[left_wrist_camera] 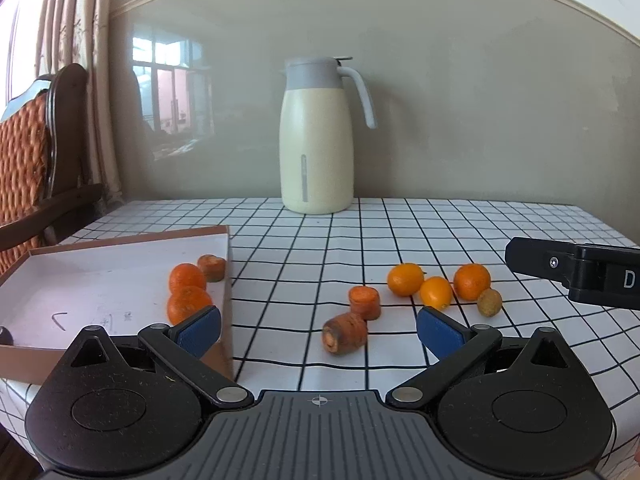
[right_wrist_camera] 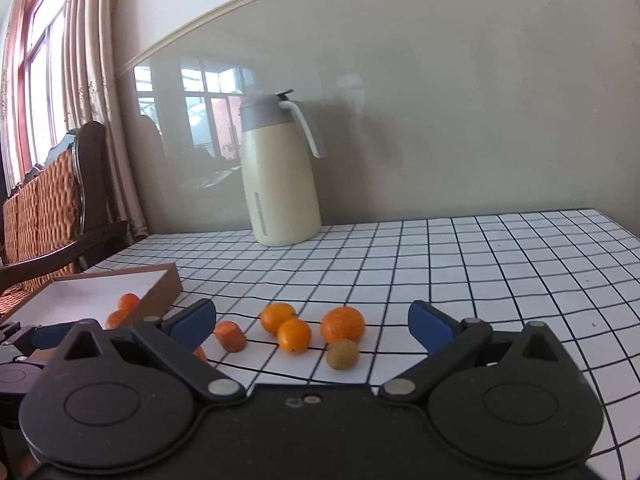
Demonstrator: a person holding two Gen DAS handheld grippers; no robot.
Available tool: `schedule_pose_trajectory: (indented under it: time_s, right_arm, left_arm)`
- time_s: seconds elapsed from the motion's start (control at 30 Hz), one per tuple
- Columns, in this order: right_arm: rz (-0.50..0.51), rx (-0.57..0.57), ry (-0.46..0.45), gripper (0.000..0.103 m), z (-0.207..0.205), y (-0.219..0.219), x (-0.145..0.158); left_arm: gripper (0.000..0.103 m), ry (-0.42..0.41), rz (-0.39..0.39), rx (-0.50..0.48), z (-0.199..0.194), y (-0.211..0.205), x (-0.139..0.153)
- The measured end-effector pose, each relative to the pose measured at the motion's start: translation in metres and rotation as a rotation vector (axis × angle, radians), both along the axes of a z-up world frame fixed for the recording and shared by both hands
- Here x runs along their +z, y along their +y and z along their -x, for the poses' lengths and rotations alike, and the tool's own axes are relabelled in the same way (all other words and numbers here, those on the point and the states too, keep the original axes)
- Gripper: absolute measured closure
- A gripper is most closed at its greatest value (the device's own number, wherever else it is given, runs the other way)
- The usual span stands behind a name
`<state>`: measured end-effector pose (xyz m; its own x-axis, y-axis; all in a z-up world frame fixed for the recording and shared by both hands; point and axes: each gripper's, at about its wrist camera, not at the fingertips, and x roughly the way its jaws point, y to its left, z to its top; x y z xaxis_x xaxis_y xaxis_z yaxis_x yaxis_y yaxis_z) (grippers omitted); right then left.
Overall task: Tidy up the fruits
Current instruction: 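Move both open tools back toward the remaining fruit on the table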
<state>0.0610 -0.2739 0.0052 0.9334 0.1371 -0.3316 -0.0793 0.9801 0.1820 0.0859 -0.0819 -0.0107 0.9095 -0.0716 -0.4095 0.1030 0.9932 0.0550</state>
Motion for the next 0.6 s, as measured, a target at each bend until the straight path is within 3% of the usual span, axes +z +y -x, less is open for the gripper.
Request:
schedule_pose_trajectory:
  time_s: [0.6]
  right_arm:
    - [0.014,-0.027,0.027,0.006,-0.003,-0.002,-0.006]
  left_arm:
    - [0.000,0.018,0.008,0.001,-0.010,-0.013,-0.009]
